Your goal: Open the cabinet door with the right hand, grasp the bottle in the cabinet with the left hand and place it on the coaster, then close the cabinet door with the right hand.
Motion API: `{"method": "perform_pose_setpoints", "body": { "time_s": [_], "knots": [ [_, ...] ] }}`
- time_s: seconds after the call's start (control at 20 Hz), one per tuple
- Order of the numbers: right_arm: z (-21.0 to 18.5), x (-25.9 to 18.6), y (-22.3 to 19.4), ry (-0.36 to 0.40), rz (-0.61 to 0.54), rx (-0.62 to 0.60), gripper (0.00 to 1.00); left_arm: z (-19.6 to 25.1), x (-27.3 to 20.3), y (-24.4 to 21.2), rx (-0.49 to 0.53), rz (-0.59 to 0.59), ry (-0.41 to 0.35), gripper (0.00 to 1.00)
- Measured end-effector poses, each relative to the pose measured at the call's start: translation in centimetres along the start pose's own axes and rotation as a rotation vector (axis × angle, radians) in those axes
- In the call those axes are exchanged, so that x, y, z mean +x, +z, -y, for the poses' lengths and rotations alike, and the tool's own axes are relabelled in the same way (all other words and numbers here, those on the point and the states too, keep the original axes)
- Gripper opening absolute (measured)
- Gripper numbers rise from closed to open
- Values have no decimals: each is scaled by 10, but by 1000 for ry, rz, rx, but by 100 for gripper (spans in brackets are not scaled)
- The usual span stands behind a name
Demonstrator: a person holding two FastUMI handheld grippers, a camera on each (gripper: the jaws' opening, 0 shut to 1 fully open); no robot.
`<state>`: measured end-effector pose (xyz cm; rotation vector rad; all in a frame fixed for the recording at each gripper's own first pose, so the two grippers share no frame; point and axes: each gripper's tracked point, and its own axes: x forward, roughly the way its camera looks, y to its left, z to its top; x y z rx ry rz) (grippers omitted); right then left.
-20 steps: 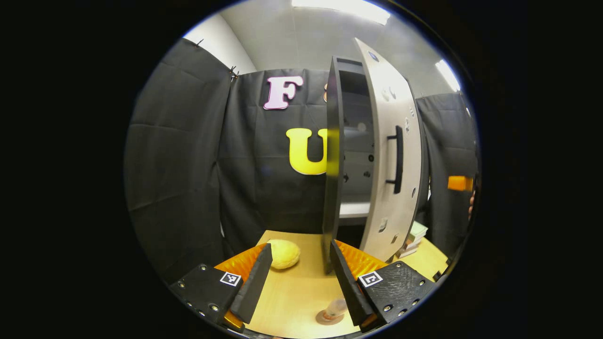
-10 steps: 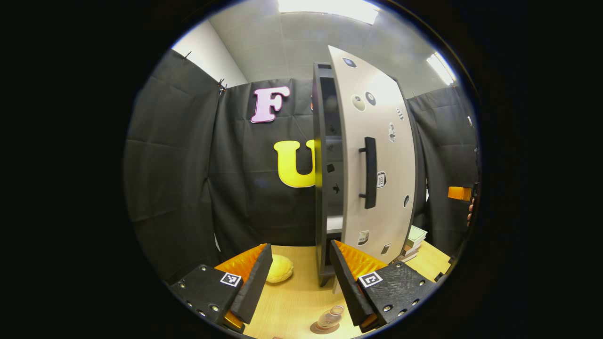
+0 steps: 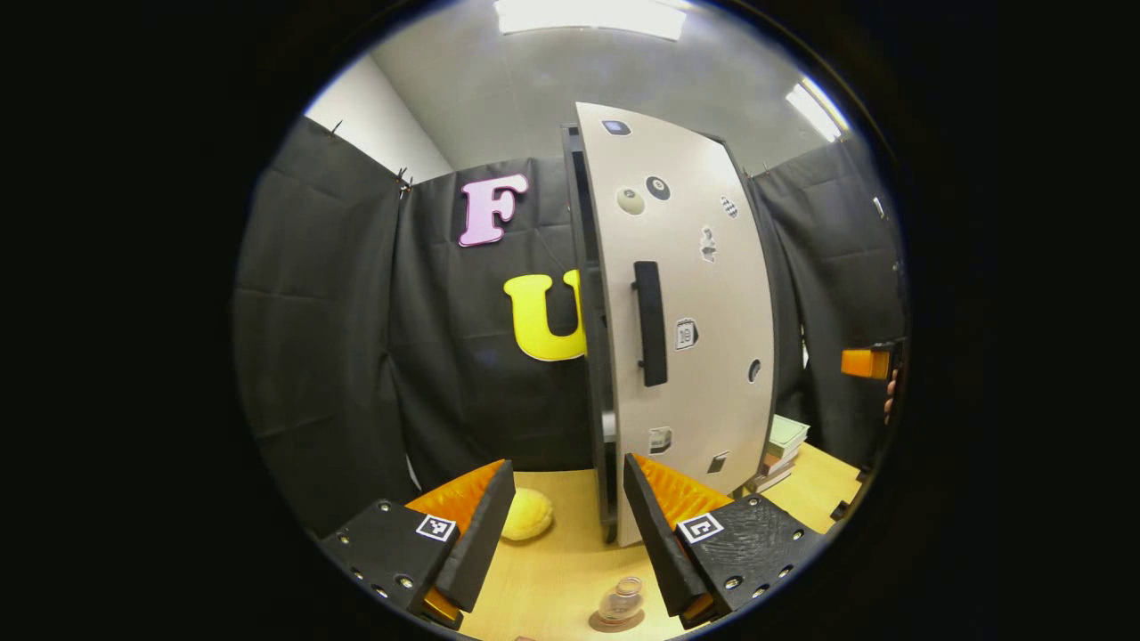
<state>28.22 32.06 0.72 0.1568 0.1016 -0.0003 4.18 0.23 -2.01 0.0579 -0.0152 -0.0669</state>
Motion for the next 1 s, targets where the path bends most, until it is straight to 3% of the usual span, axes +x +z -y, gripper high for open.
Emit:
{"method": "perform_pose_setpoints", "body": {
  "time_s": [0.35,1.0],
  "knots": [
    [0,-14,6,-2,12,-22,97,6,-9,5,-16,41,-20,72],
    [16,-27,8,4,35,-46,97,9,-43,-2,-26,21,27,72]
  ]
}}
